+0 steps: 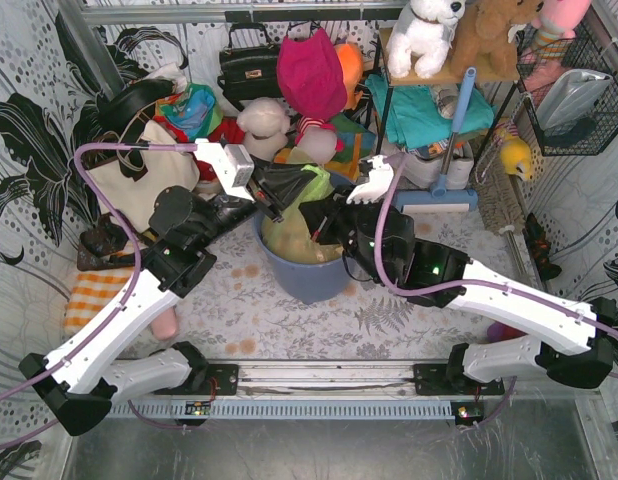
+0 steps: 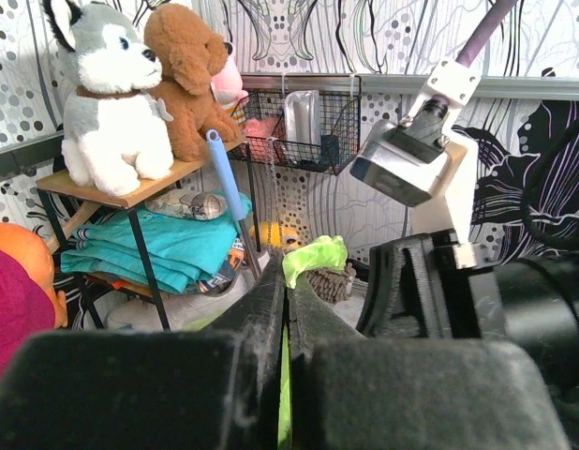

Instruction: Tie the trash bag

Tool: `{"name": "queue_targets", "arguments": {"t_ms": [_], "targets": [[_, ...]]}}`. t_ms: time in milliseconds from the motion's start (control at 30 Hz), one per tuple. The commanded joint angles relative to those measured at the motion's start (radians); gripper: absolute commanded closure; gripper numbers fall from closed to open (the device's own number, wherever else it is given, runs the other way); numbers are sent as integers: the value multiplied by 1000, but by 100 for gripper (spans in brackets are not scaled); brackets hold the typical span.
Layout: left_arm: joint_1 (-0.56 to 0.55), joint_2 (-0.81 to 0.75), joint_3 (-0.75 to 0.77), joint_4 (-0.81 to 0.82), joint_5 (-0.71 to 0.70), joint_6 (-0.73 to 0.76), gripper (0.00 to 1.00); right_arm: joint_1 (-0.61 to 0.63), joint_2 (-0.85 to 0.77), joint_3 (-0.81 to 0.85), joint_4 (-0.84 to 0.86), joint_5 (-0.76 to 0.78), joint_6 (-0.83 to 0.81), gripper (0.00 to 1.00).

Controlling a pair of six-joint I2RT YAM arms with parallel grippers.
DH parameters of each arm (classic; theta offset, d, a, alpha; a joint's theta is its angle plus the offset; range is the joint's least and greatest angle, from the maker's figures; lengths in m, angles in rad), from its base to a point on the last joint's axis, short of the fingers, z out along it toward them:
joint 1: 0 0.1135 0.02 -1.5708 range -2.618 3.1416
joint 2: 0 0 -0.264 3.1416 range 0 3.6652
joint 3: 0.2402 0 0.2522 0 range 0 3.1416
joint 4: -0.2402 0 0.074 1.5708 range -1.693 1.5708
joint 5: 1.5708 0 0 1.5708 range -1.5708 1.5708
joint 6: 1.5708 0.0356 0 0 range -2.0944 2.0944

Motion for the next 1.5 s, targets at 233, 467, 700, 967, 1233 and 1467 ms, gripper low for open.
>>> {"name": "queue_targets", "arguments": {"t_ms": [233,467,700,967,1233,1467], "targets": [[-3,-31,1,17,-1,9,93,7,6,-110,200,306,-127,100],[-2,-25,9,7,15,5,93,7,28,-203,421,329,-167,100],[-3,-23,11,7,17,3,93,8,102,-284,685,370,-211,100],[-3,-27,3,8,19,-5,92,7,185,-342,1024,402,-342,100],[-3,-22,7,11,26,-11,92,2,303,-327,1439,456,-661,100],[-2,-27,2,2,17,-8,92,-31,347,-332,1560,490,-772,100]]}}
